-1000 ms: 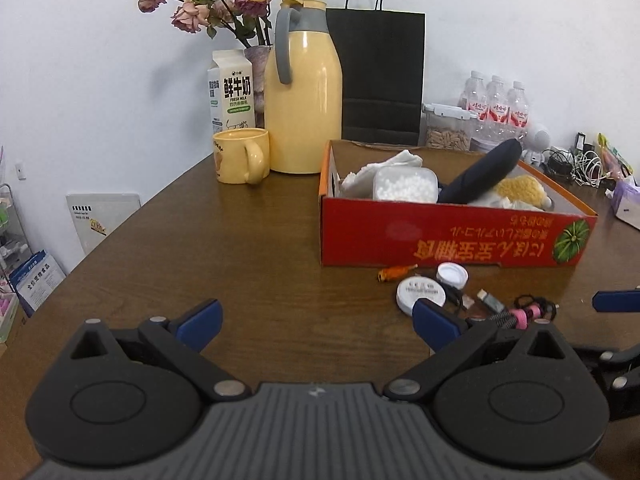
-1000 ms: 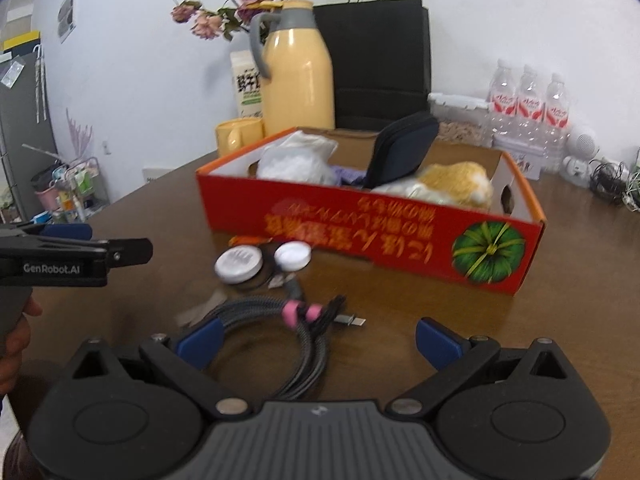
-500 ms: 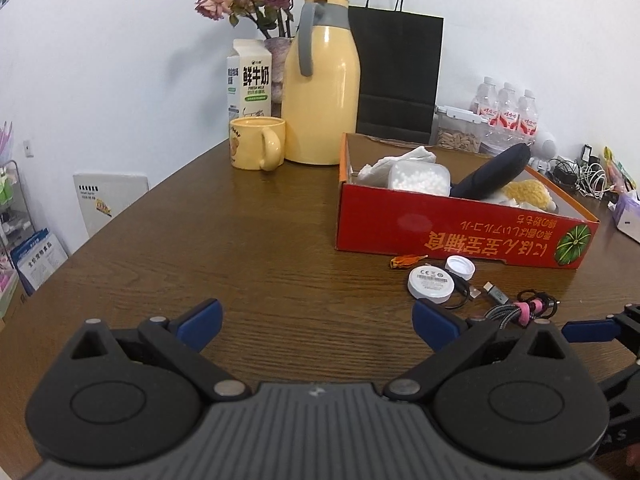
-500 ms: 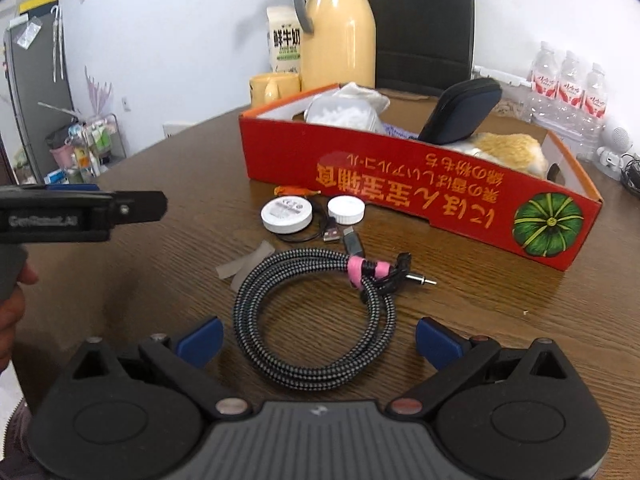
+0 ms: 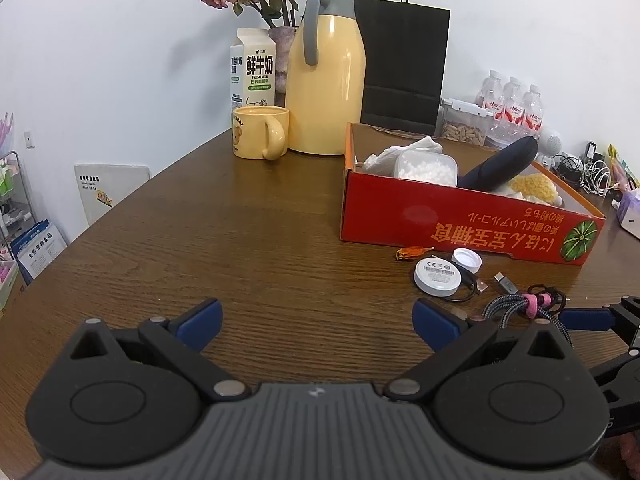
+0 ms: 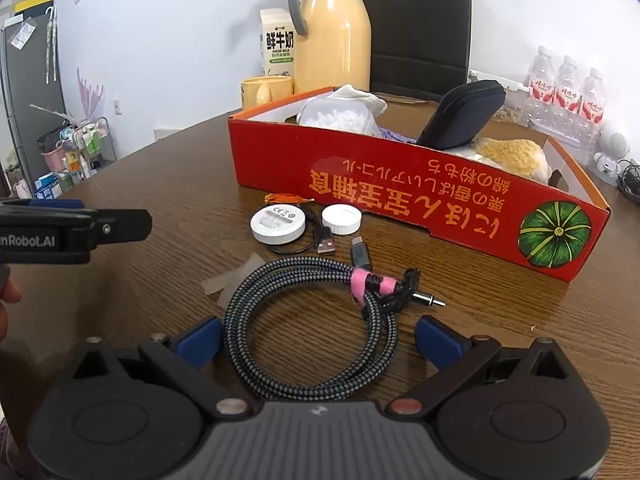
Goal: Organize objects
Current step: 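Grasp the clear plastic strips with the left tool while the right tool holds the cable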
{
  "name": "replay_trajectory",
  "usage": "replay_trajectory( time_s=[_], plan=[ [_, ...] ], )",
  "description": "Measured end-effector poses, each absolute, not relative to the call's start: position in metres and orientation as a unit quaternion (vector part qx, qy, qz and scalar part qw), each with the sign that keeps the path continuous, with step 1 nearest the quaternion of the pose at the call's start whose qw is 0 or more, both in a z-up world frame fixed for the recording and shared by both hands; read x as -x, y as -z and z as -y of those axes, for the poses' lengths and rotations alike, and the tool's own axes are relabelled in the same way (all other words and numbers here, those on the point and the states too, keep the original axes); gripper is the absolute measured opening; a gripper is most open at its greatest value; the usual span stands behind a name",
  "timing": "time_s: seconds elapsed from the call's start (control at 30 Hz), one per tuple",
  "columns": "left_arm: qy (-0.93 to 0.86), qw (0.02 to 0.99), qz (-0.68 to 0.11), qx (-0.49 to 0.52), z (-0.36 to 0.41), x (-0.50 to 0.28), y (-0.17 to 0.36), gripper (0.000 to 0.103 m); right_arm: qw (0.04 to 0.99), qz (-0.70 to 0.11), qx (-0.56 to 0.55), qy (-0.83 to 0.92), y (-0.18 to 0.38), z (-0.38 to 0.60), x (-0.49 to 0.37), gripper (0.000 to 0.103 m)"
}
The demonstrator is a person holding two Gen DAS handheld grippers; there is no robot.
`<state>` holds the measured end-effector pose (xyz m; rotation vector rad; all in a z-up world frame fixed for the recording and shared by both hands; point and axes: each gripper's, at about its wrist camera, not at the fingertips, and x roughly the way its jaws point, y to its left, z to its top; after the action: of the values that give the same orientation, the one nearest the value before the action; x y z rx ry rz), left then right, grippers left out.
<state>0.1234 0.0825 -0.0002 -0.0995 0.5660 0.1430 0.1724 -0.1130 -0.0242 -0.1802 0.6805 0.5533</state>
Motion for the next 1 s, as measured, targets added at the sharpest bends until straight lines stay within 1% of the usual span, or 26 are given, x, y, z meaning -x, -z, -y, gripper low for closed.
replay_trajectory(
  time_s=[0.07,0.6,1.0],
  plan=[
    [-0.07,0.957,-0.279,0.049,-0.083,-0.124,0.0,0.103,0.903,-0.32,0.088,-0.274,0.023,0.113,-0.17,0.091],
    [-0.066,0.955,-0.286,0.038,-0.072,-0.128,0.001,0.103,0.911,-0.293,0.073,-0.281,0.018,0.124,-0.164,0.088],
    [-0.039,0.954,-0.296,0.017,-0.047,-0.14,0.004,0.103,0.928,-0.261,0.061,-0.257,0.013,0.149,-0.162,0.087]
  ],
)
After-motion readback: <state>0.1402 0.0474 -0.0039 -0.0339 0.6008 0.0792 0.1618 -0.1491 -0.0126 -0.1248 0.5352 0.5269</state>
